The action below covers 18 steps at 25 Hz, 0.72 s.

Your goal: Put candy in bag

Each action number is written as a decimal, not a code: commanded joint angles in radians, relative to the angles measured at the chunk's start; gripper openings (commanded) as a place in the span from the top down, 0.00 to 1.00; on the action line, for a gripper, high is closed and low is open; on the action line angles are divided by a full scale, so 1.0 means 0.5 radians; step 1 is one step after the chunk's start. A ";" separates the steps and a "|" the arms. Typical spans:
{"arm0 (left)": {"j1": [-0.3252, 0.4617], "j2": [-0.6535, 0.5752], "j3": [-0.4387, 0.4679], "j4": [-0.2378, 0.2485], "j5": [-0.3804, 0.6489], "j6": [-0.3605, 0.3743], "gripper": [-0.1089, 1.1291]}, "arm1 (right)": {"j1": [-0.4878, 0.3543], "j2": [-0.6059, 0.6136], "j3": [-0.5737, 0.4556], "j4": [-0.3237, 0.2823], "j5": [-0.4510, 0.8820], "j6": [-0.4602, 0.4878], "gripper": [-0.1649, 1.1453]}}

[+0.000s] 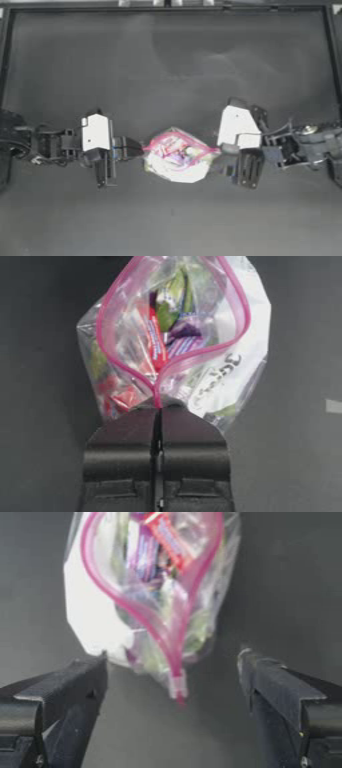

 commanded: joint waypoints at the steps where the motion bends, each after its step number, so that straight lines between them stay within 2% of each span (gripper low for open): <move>1: -0.015 -0.040 -0.034 0.006 -0.015 -0.003 0.87 | -0.009 -0.144 -0.009 -0.009 0.034 -0.009 0.10; 6: -0.018 -0.040 -0.034 0.006 -0.015 -0.003 0.87 | -0.064 -0.347 0.040 0.031 0.160 -0.055 0.10; 10: -0.018 -0.040 -0.034 0.006 -0.012 -0.003 0.87 | -0.144 -0.522 0.067 0.117 0.258 -0.166 0.10; 13: -0.018 -0.037 -0.034 0.006 -0.015 -0.003 0.87 | -0.206 -0.623 0.055 0.267 0.341 -0.341 0.10; 18: -0.018 -0.037 -0.034 0.006 -0.015 -0.003 0.87 | -0.319 -0.669 0.000 0.601 0.518 -0.721 0.10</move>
